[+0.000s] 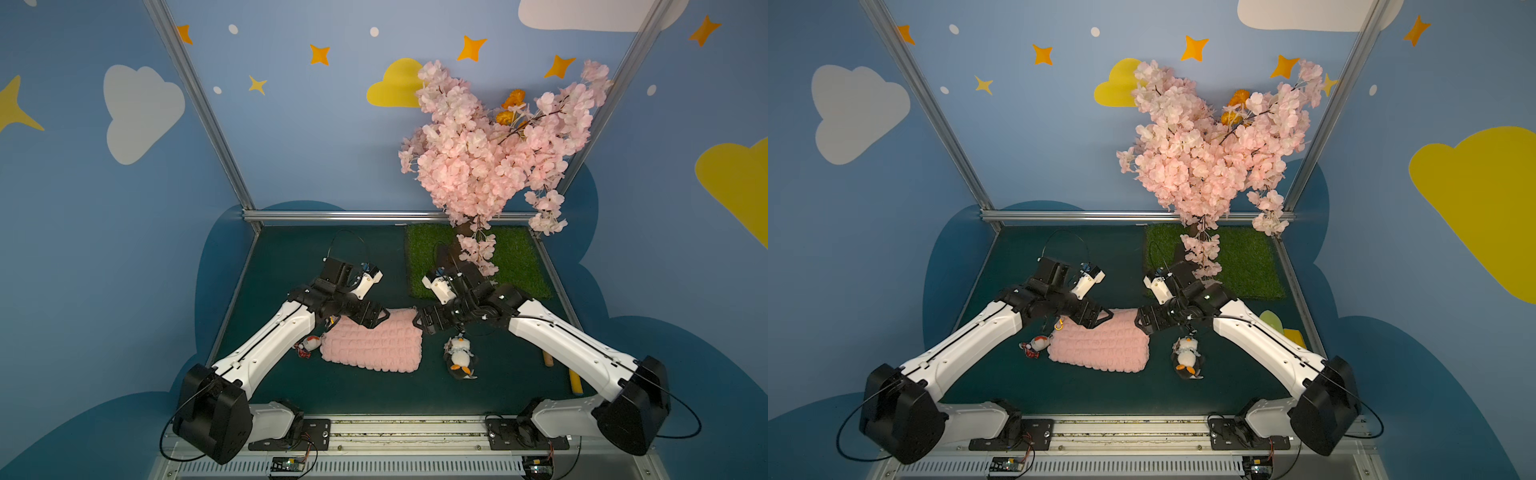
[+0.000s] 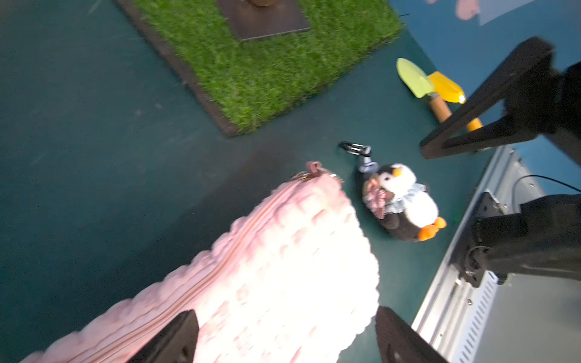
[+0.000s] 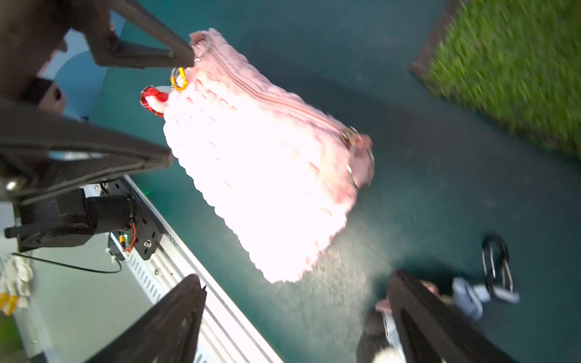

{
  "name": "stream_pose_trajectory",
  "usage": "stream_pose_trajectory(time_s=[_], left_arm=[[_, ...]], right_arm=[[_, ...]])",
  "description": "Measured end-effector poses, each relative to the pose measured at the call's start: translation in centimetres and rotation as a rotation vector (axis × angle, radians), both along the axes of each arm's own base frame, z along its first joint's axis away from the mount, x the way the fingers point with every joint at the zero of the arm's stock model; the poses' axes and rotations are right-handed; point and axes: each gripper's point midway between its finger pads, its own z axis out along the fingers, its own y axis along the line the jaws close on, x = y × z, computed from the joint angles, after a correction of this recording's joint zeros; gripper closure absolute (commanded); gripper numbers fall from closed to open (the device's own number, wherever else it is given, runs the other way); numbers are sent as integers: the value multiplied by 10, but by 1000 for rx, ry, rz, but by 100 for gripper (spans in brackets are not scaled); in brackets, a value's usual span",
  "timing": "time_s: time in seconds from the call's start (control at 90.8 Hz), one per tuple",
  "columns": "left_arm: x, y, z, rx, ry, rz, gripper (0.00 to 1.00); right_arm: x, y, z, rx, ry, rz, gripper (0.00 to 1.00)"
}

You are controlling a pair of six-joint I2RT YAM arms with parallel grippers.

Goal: Remove the decoration from the bag
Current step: Place the decoration item at the center of the board, then pick up the bag from the center of the board.

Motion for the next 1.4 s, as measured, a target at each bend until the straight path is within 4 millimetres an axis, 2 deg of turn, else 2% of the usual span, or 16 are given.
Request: stream_pose_trajectory(time_s=[0.143,0.297,0.418,0.518,0.771,0.947,1.057,1.233,1.399], left_arm=[[16,50,-7,48,27,118,1],[29,91,-1,58,20,246,1],[28,111,9,53,-9,312,1],[23,122,9,40,-2,358,1],[7,125,-12,12,89,404,2],[6,125,-12,5,102,414,1],[5,125,-13,4,107,418,2],[4,124,-13,-4,120,423,2],[2,122,-14,-13,133,423,2]], right_arm=[[17,37,-5,-51,-97,155,7],[36,72,-18,-89,-144,299,9],[48,98,-23,-100,-171,403,11],[54,115,-34,-112,-177,479,13],[47,133,-86,-163,-88,639,21],[48,143,-102,-167,-67,692,25],[49,150,-107,-151,-53,708,31],[45,160,-112,-109,-21,732,48],[40,161,-120,-95,19,745,88]])
